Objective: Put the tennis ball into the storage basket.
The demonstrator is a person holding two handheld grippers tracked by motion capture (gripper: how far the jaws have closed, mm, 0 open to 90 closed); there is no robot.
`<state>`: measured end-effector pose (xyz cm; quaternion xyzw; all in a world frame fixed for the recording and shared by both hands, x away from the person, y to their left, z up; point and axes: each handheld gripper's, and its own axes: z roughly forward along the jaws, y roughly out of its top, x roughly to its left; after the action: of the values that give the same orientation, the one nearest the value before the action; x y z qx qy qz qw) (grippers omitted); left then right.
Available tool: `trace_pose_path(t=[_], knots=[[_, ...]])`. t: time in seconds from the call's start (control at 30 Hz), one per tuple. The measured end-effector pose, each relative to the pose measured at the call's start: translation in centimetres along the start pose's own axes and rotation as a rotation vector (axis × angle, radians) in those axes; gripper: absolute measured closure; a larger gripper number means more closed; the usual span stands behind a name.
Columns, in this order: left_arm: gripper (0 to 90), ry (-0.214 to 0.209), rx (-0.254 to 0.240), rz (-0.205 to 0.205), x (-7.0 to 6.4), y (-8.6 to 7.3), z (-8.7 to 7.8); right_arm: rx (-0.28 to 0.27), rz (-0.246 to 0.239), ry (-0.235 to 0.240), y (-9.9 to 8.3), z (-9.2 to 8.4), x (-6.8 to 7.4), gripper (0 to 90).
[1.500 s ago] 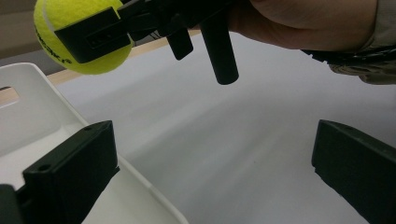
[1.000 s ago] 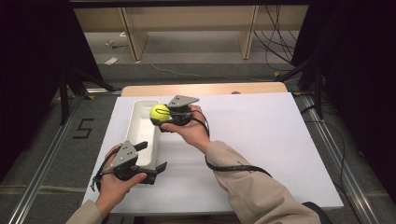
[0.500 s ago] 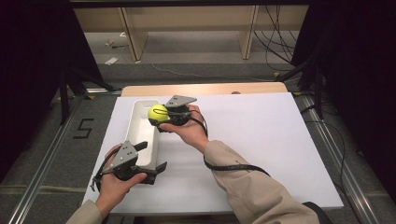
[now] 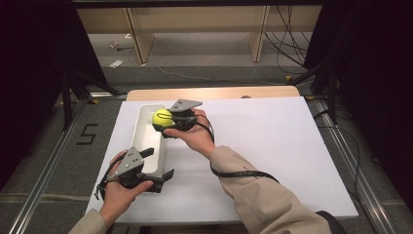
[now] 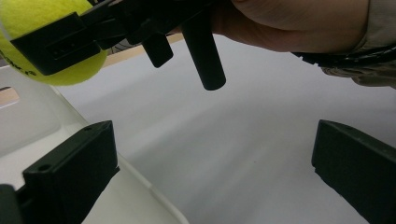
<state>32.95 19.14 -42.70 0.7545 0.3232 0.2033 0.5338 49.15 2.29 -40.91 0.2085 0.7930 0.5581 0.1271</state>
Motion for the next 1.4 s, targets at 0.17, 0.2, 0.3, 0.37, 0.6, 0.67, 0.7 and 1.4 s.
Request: trace_pose_path(t=[0.17, 0.2, 0.3, 0.37, 0.6, 0.67, 0.7, 1.4], knots=[[0.0, 0.0, 0.0, 0.0, 0.0, 0.0, 0.0, 0.002, 0.0, 0.005, 0.1, 0.2, 0.2, 27.3], [0.0, 0.0, 0.0, 0.001, 0.0, 0.0, 0.0, 0.0, -0.002, 0.005, 0.1, 0.3, 0.2, 27.3], [0.0, 0.0, 0.001, 0.001, 0.0, 0.0, 0.0, 0.002, -0.001, 0.009, 0.1, 0.4, 0.3, 27.3], [0.0, 0.0, -0.001, 0.0, 0.0, 0.0, 0.0, 0.001, -0.001, 0.009, 0.2, 0.5, 0.3, 27.3], [0.0, -0.001, -0.001, 0.0, 0.0, 0.0, 0.0, 0.005, -0.001, 0.015, 0.2, 0.8, 0.5, 27.3], [0.0, -0.001, -0.001, 0.0, 0.0, 0.0, 0.0, 0.006, -0.001, 0.017, 0.3, 0.9, 0.6, 27.3], [0.0, -0.001, -0.001, 0.0, 0.0, 0.0, 0.0, 0.006, -0.003, 0.018, 0.3, 1.0, 0.6, 27.3], [0.0, -0.002, 0.0, 0.004, 0.0, 0.0, 0.0, 0.014, -0.008, 0.028, 0.6, 1.5, 0.9, 27.3]])
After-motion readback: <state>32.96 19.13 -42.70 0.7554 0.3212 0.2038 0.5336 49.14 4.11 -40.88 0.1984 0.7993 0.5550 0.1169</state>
